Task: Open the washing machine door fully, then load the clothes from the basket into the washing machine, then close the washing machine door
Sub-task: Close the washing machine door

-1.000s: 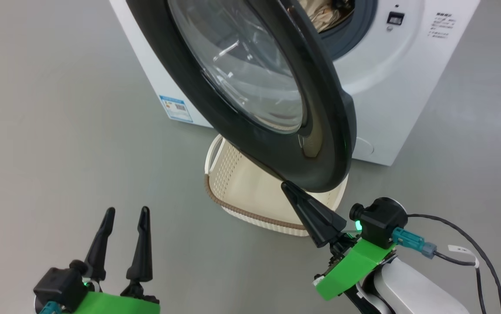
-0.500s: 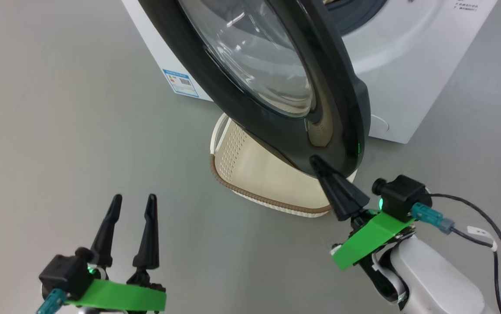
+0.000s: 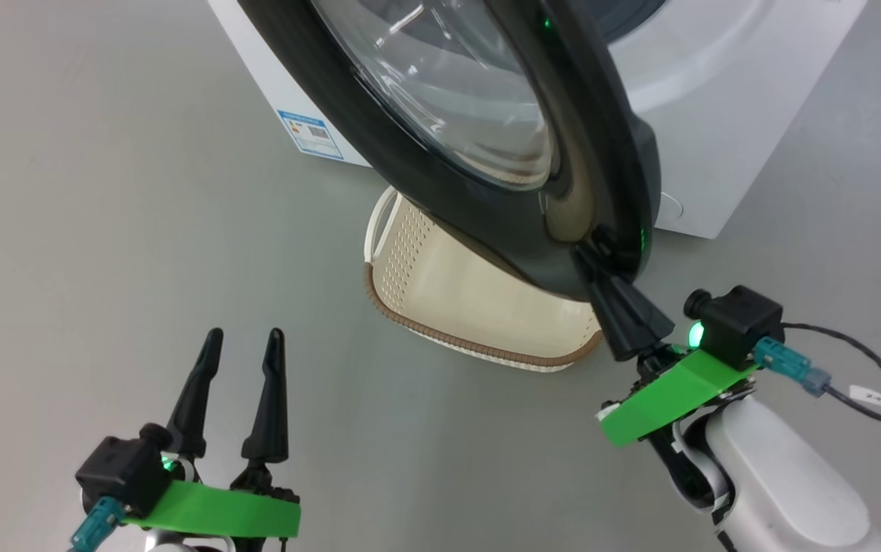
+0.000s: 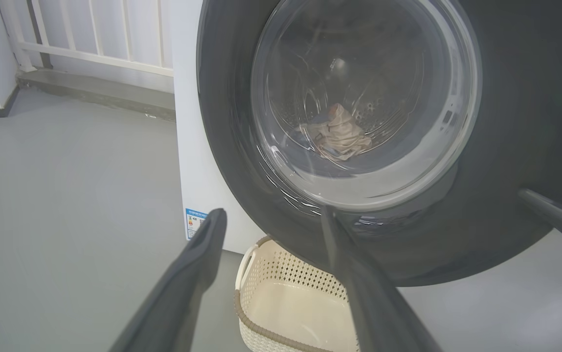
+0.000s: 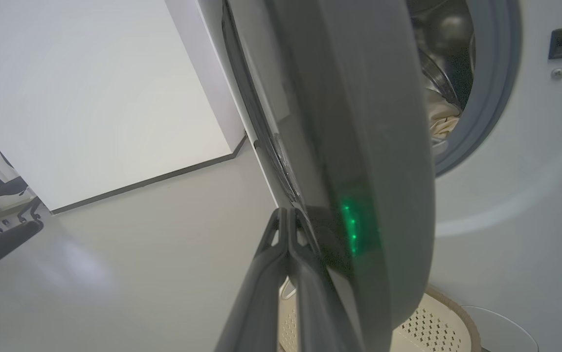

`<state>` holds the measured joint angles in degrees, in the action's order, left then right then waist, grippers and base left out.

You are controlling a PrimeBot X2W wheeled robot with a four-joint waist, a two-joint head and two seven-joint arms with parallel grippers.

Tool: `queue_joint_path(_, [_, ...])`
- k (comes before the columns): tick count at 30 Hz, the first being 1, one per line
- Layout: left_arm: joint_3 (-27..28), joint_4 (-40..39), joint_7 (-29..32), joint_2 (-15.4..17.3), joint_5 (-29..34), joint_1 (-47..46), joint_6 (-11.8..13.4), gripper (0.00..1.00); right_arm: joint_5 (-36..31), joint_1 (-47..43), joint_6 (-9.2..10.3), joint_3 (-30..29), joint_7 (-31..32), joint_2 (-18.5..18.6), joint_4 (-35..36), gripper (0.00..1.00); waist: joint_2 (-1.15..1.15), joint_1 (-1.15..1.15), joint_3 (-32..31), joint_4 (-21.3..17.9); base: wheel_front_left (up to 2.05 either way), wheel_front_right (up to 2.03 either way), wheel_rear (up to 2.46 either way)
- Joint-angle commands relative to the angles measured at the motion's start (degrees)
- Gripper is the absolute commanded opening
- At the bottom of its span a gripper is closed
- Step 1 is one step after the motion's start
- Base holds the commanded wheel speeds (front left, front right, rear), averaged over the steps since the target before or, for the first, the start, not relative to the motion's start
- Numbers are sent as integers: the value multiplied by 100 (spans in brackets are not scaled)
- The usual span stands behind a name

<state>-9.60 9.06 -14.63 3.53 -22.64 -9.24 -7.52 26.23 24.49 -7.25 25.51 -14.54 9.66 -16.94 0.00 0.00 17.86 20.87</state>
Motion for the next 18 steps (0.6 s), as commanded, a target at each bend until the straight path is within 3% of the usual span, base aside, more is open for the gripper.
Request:
queue_joint_path(1, [154,-124,-37,58,-46,-174,3,100,-63,204,-24,-6,-46,0,176,0,0,0,40,-4,0,0,0])
queue_joint_path(18, [24,-350,-37,-35,-123,-533,3,100,-218,1016,-24,-781,-46,353,253,0,0,0,550,107,0,0,0])
